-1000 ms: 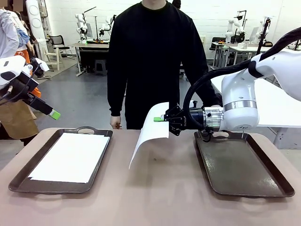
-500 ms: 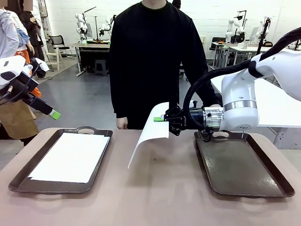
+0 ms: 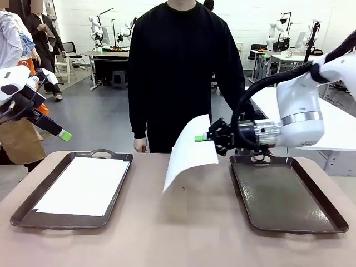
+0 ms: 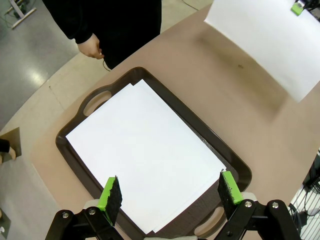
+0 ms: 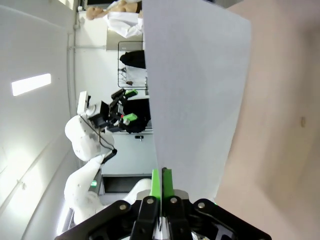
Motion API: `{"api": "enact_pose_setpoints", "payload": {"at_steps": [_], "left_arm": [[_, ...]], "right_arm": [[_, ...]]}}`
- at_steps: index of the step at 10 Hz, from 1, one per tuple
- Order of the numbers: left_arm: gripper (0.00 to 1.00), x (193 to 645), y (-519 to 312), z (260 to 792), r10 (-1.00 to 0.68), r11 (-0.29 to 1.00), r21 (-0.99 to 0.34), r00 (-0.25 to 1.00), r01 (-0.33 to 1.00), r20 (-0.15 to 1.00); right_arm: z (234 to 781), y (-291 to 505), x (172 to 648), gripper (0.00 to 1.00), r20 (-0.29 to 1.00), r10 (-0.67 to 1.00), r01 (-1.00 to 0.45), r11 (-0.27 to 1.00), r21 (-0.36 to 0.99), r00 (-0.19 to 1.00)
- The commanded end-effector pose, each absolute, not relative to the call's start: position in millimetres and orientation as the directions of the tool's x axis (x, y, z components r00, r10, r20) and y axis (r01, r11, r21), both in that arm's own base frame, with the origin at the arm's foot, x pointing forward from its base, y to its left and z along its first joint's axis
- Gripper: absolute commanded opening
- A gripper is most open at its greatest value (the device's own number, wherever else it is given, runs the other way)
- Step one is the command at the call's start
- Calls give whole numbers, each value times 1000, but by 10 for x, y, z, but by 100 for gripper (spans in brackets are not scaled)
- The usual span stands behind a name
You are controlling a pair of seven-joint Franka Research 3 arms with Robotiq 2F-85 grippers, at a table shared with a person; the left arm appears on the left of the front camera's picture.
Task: Sort the A4 documents.
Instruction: Place the A4 Paper in the designated Handle tray.
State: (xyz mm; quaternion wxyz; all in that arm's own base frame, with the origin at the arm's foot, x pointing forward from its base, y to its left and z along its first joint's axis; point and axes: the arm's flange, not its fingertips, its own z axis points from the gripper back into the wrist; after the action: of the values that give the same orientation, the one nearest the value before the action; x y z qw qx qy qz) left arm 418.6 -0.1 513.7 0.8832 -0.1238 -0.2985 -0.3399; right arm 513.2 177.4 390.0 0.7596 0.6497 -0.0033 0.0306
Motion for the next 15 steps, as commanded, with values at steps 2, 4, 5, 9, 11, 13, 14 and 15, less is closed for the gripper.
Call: {"api": "enact_pose_setpoints", "payload": {"at_steps": [2, 4, 5, 9, 11, 13, 14, 15], "left_arm": [[100, 4182, 10, 5144, -527, 741, -11, 591, 671, 611], [100, 4182, 10, 5144, -527, 741, -11, 591, 671, 611], [100, 4182, 10, 5144, -527, 741, -11, 591, 671, 611], [100, 4182, 10, 5144, -527, 741, -11, 591, 671, 611], [100, 4182, 10, 5144, -527, 741, -11, 591, 671, 611], [100, 4182, 10, 5144, -527, 741, -11, 591, 671, 611], [100, 4182, 10, 5144, -527, 741, -11, 591, 671, 611], [100, 4182, 10, 5144, -527, 741, -11, 591, 671, 611]], "right_arm": [[4050, 1099, 5135, 1, 71, 118, -89, 161, 983, 990], [4063, 745, 5212, 1, 72, 132, -99, 216, 971, 989], [4037, 593, 5254, 1, 59, 131, -89, 239, 967, 990], [3775, 301, 5434, 1, 68, 188, -97, 146, 985, 980], [3524, 105, 5581, 1, 35, 157, -54, 123, 991, 987], [3355, -85, 5635, 1, 36, 124, -54, 146, 988, 992], [3320, -163, 5622, 1, 40, 115, -60, 182, 982, 993], [3286, -223, 5595, 1, 48, 104, -71, 232, 970, 993]]}}
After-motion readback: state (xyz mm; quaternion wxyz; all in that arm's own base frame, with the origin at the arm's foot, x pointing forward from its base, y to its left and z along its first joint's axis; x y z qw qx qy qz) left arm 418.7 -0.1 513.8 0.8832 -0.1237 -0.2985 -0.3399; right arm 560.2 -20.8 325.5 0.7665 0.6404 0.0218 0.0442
